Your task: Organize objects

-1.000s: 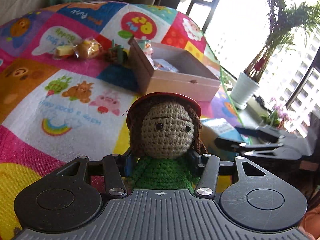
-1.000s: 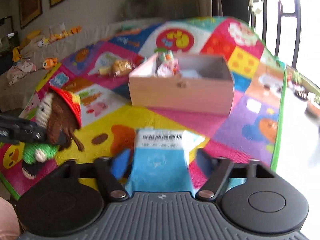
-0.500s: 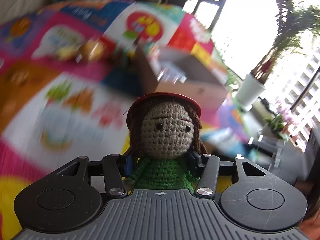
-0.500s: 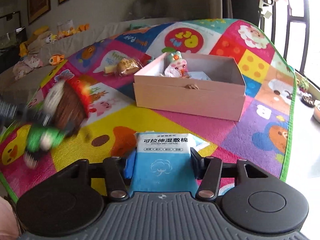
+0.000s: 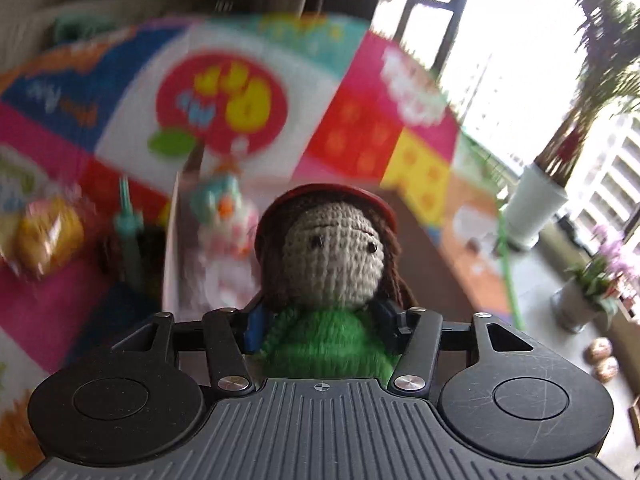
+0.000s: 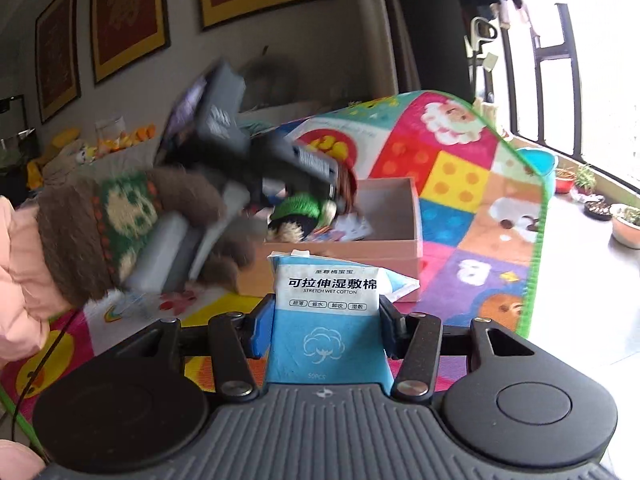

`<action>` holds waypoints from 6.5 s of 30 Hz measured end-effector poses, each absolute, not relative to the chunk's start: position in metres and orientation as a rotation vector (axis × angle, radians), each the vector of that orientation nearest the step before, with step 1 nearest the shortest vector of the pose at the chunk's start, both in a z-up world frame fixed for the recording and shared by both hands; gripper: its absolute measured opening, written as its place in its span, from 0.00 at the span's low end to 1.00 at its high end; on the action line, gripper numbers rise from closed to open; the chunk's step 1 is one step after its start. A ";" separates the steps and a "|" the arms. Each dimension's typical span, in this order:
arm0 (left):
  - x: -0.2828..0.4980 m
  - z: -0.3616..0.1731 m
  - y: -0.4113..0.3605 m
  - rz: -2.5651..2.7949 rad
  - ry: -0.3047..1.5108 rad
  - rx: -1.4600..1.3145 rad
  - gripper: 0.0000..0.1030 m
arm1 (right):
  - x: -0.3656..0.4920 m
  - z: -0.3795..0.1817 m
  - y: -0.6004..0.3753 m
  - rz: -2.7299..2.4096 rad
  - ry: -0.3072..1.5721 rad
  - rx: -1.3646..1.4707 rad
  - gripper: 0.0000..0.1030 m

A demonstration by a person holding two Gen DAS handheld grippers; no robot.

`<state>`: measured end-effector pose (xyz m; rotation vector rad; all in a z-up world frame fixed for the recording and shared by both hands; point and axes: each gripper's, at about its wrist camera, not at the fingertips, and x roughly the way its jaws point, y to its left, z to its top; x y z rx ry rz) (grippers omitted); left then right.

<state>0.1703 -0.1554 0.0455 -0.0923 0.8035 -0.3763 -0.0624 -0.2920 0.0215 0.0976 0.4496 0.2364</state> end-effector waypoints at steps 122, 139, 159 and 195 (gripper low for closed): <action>0.079 0.063 0.059 -0.522 0.826 -0.354 0.30 | 0.021 0.000 -0.261 0.285 0.636 -0.109 0.76; -0.042 0.022 0.061 -0.428 0.874 -0.135 0.32 | -0.029 -0.016 -0.175 0.544 0.764 -0.169 1.00; -0.049 0.013 0.080 -0.341 0.790 -0.153 0.32 | -0.010 0.012 -0.154 0.569 0.730 -0.076 1.00; 0.040 0.160 -0.028 -0.533 0.537 -0.023 0.09 | -0.083 0.053 -0.321 0.174 0.355 0.168 0.64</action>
